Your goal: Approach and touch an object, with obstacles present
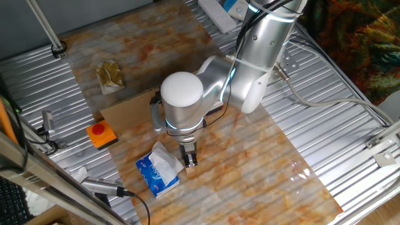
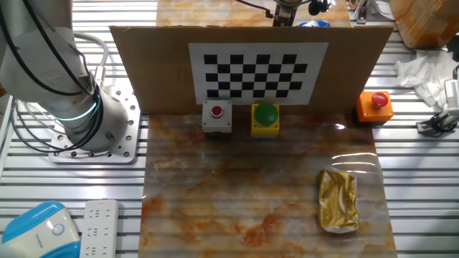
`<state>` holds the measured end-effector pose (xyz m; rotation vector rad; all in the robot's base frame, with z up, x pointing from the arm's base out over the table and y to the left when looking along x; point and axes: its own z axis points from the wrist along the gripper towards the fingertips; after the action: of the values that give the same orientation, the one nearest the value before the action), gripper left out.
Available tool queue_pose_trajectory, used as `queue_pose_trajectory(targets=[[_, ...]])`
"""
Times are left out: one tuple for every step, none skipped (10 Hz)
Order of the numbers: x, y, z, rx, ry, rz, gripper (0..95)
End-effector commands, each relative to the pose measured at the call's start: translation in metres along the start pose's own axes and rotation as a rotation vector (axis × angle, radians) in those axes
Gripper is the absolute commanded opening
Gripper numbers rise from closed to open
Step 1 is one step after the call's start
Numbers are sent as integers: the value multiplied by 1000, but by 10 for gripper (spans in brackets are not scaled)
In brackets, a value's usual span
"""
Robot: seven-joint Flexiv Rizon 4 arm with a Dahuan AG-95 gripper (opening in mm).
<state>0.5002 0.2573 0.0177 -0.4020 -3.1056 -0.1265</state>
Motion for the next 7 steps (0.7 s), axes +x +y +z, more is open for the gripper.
queue_pose_trajectory(targets=[[0, 0, 1, -5, 0, -1, 0], [0, 1, 1, -3, 1, -1, 0], [0, 1, 1, -3, 2, -1, 0], [-1, 2, 2, -2, 2, -1, 0], [-1, 2, 2, -2, 1, -1, 0], [-1, 2, 2, -3, 5, -1, 0], [-1, 2, 2, -3, 4, -2, 0]])
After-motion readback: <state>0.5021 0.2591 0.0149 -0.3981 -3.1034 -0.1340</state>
